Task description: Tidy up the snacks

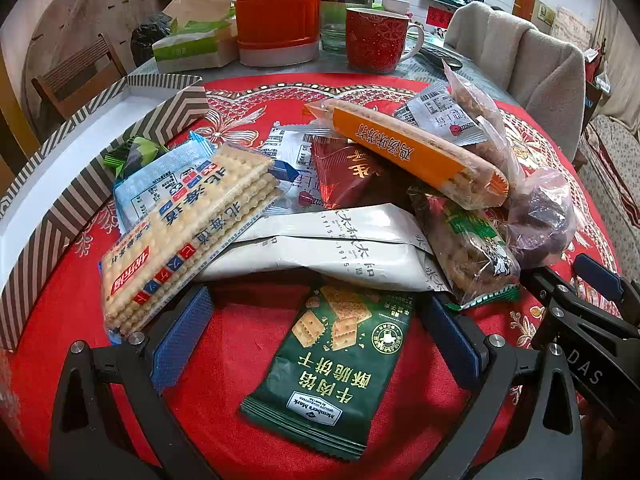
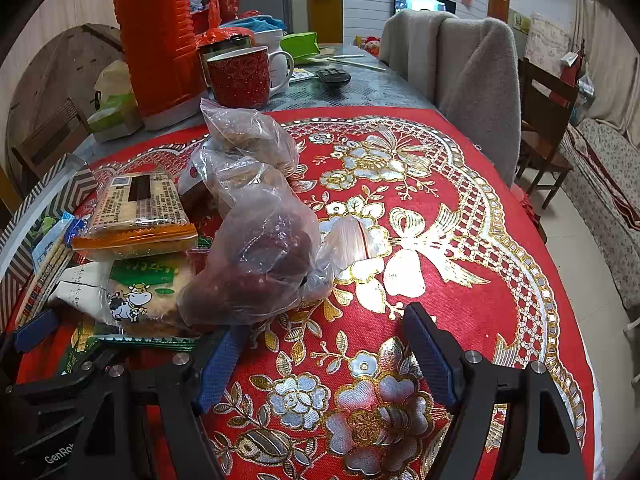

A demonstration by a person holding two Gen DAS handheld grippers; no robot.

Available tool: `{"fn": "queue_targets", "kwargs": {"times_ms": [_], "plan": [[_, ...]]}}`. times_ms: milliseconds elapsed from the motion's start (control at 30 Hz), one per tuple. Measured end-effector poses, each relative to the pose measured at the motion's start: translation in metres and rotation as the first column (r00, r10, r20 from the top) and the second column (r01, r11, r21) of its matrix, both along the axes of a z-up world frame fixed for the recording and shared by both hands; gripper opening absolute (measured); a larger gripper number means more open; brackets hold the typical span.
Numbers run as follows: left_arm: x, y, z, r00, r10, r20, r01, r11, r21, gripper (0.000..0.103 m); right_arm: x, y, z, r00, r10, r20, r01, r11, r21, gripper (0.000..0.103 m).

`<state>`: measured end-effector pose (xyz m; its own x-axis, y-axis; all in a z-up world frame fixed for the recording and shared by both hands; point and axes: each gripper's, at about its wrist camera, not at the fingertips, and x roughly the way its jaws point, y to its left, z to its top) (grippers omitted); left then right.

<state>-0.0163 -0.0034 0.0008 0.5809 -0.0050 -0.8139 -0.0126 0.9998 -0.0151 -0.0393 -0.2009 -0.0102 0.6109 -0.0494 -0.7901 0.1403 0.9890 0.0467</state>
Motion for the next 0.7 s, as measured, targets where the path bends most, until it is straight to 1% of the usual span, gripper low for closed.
{"fn": "queue_targets", "kwargs": {"times_ms": [400, 467, 500, 533, 567, 600, 633, 667, 700], "plan": [[-0.001, -0.001, 0.001, 1.000, 0.012, -0.002, -0.012, 1.000, 0.012, 0.102, 0.000, -0.001, 0.000, 1.000, -0.005, -0.001, 0.005, 1.000, 0.002, 0.078], [-0.004, -0.001, 0.003, 0.999, -0.049, -0.022, 0.049, 0.999, 0.004, 0.102, 0.000, -0.002, 0.000, 1.000, 0.000, -0.002, 0.000, 1.000, 0.004, 0.080], [-0.007, -0.001, 0.004, 0.994, -0.104, -0.037, 0.104, 0.995, 0.002, 0.102, 0.000, -0.002, -0.001, 1.000, 0.005, -0.003, -0.005, 1.000, 0.006, 0.082], [-0.012, -0.003, 0.006, 0.987, -0.157, -0.045, 0.157, 0.988, -0.003, 0.102, 0.000, -0.001, -0.001, 1.000, 0.009, -0.005, -0.009, 1.000, 0.005, 0.086], [-0.020, -0.005, 0.011, 0.975, -0.218, -0.042, 0.218, 0.976, -0.002, 0.102, 0.000, 0.000, -0.001, 1.000, 0.014, -0.009, -0.014, 1.000, 0.002, 0.087], [-0.029, -0.004, 0.017, 0.966, -0.257, -0.020, 0.257, 0.967, -0.002, 0.102, 0.000, 0.000, -0.001, 1.000, 0.015, -0.010, -0.015, 1.000, 0.000, 0.088], [-0.040, -0.002, 0.026, 0.959, -0.279, 0.041, 0.279, 0.960, 0.008, 0.102, 0.000, -0.001, -0.002, 1.000, 0.015, -0.010, -0.015, 1.000, 0.003, 0.088], [-0.053, 0.005, 0.039, 0.947, -0.302, 0.111, 0.303, 0.953, 0.008, 0.102, 0.000, -0.001, -0.002, 1.000, 0.016, -0.009, -0.016, 1.000, 0.005, 0.088], [-0.064, 0.013, 0.048, 0.932, -0.320, 0.169, 0.328, 0.945, -0.018, 0.102, 0.000, -0.001, -0.002, 1.000, 0.016, -0.009, -0.016, 1.000, 0.005, 0.088]]}}
